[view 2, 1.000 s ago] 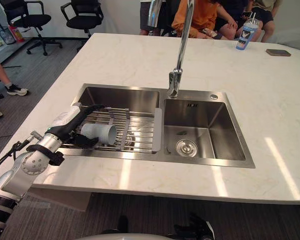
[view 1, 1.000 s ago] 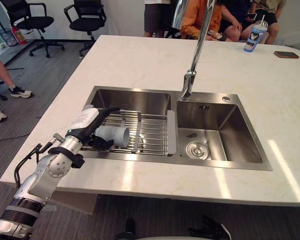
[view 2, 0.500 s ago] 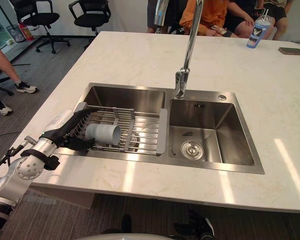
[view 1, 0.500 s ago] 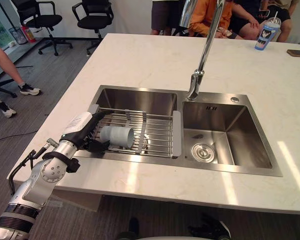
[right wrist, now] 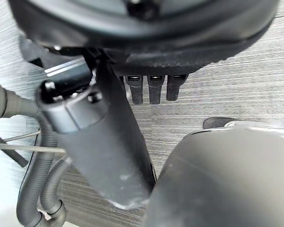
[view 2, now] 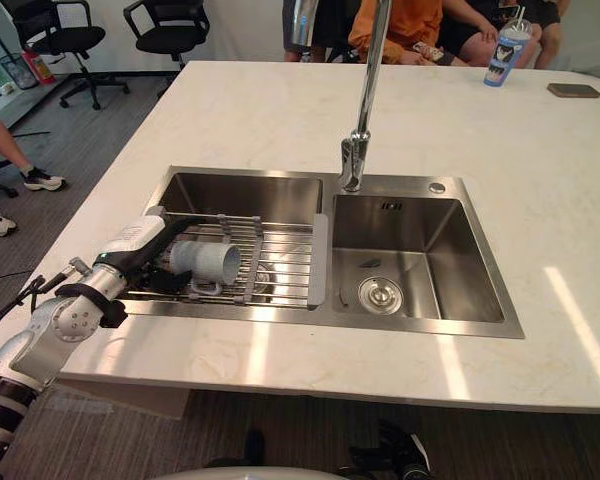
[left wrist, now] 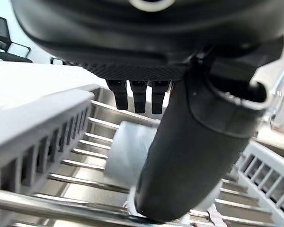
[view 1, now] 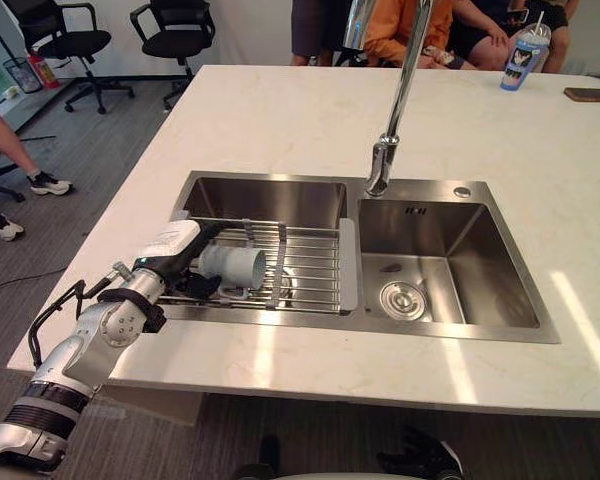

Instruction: Walk over to the sink, pick up the cup, carry it to the dishwasher, place the cup inside the dishwasher, then close the dishwasher door

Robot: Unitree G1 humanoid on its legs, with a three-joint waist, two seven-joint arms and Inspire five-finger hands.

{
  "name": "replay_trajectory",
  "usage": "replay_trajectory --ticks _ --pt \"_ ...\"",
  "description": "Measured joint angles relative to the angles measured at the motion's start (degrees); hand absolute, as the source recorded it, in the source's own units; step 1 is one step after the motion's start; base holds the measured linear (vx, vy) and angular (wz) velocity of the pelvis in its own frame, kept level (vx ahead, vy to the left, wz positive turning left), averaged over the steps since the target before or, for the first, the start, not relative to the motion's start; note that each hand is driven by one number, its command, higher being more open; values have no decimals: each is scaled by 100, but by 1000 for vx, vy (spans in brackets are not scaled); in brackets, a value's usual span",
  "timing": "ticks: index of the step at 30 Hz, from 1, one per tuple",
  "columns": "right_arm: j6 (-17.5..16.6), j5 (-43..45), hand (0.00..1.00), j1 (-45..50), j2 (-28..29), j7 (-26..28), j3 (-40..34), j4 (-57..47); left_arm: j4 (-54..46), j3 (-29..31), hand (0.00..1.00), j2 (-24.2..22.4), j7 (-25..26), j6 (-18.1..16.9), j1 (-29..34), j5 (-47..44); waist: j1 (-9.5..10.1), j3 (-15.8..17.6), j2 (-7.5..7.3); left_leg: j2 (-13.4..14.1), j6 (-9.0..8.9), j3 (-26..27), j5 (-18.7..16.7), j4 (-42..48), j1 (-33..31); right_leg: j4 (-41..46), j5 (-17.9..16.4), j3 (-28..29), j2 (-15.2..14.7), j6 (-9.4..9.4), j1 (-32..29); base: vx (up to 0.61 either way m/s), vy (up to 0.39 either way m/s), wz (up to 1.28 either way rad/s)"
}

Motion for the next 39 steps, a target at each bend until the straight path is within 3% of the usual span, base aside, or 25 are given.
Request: replay_trajectory --ticks 8,9,13,24,31,39 --pt "1 0 90 -143 -33 -4 3 -6 424 -600 90 1 -79 4 -488 370 -127 52 73 6 -15 20 -24 1 -81 2 2 92 0 -2 -131 13 -10 -6" --pt "1 0 90 -147 -43 -4 3 -6 481 -690 30 1 -104 6 -604 437 -132 60 86 7 -15 19 -25 0 -92 4 2 93 1 -2 -141 0 0 0" --pt "1 0 90 -176 -56 -7 8 -5 665 -887 30 1 -126 1 -884 565 -170 80 105 11 -17 28 -29 0 -104 17 2 107 1 -2 -169 -4 0 -1" --pt "1 2 90 -270 -90 -23 23 -1 602 -795 30 -66 -217 31 -920 398 -263 139 159 23 -15 88 -56 0 -106 35 9 176 4 -1 -203 -4 -1 -3" --pt "2 8 90 -278 -77 -75 5 17 -798 519 30 -1215 342 92 13 -412 -239 143 151 22 -15 22 -55 1 -6 32 12 130 9 -6 -71 1 -5 3" --pt "3 11 90 -227 -14 -120 -142 27 -1927 1544 30 -2637 1047 69 1131 -1145 -123 127 123 54 -8 41 -49 0 76 58 25 172 32 -16 -23 -54 1 -2"
